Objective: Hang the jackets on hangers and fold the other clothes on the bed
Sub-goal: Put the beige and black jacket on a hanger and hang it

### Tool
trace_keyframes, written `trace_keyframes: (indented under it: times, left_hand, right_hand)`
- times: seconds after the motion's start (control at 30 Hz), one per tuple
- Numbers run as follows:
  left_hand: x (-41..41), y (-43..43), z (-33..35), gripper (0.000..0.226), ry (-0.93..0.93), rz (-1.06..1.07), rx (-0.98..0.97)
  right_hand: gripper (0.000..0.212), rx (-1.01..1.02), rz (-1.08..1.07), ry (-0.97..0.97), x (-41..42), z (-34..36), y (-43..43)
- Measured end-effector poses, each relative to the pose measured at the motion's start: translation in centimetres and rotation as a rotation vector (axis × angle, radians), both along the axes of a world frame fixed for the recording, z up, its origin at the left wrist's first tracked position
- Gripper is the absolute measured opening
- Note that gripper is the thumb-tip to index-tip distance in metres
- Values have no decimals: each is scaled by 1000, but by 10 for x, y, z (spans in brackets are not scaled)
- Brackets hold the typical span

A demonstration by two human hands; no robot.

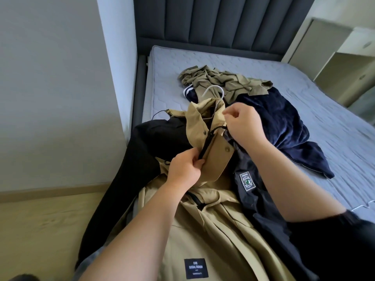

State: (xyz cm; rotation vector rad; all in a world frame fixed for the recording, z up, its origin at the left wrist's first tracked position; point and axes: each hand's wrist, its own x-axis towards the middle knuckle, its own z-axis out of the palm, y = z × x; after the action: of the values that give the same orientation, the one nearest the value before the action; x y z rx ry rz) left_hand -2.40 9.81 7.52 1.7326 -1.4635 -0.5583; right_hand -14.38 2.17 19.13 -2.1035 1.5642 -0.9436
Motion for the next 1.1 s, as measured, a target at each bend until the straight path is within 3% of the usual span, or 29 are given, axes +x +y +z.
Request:
trace_keyframes:
  times: [0.17,0.27,0.33,0.4,0.43,0.5,0.63,0.83,1.0,1.1]
  left_hand:
    - [-1,-2,0,25,84,-63,77]
    - [1,-2,1,32,86,-77,94]
    - [3,-2,3,33,99,-67,89]
    - [4,-2,5,32,112,-36,57]
    - [4,-2,5,28,124,-14,45]
    - [5,-1,8,18,165,33,38]
    - [8,4,20,11,195,75,7]
    - [8,16,71,12,132,111,-124]
    - [15,29,124,10,18,148,-177]
    - [28,45,156,17,-69,199,-216]
  right_hand:
    - [64,174,-57,-43,26,1,-55]
    - [75,297,-70,-44,44,0,-76]
    - [61,303,-23,-24,48,-1,-81]
    - [15,210,19,39,50,-2,-77]
    - [8,173,47,48,52,-1,-73]
    - [23,173,118,38,53,0,-66]
    - [33,277,228,-33,62,27,-36]
    - [30,199,229,-388,78,114,3]
    - [42,133,360,-543,98,180,46]
    - [35,75,484,-591,114,218,79]
